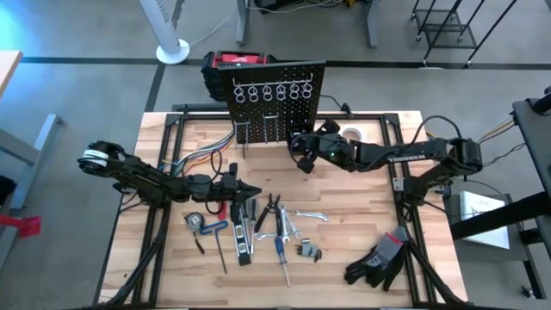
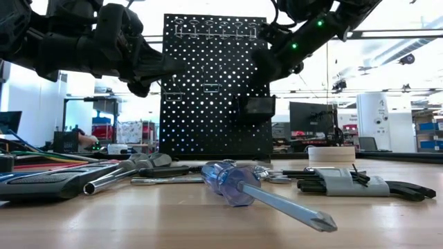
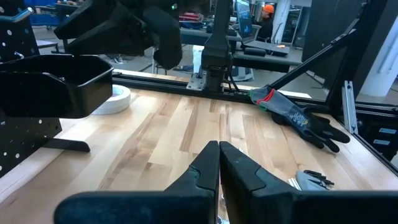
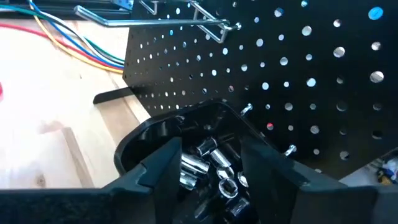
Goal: Hang tools onto peg board
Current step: Put the socket into the black tool bin on the peg board
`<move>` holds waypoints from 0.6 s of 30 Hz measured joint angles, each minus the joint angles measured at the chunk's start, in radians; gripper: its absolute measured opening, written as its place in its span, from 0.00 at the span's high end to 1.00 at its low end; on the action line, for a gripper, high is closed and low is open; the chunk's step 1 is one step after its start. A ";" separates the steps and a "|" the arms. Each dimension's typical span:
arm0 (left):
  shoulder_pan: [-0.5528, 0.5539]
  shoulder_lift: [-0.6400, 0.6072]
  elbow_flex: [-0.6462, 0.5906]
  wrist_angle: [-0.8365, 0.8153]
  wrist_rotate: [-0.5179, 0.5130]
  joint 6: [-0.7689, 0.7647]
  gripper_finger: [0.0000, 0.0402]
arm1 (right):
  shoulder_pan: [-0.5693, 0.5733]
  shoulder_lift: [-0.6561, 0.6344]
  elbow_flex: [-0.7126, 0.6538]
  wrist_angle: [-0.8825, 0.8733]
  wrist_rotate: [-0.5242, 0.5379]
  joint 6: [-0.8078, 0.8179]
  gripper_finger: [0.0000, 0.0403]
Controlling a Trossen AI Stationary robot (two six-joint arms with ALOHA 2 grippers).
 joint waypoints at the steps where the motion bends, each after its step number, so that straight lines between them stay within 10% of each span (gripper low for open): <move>1: 0.000 0.000 0.000 0.000 0.000 0.000 1.00 | 0.005 -0.003 0.000 -0.006 -0.011 0.013 0.60; 11: 0.000 0.000 0.000 0.000 0.000 0.007 1.00 | 0.142 -0.007 -0.002 -0.117 -0.377 0.084 0.66; 18: 0.000 0.000 0.000 0.000 0.000 0.007 1.00 | 0.339 0.042 -0.006 -0.113 -0.410 0.221 0.73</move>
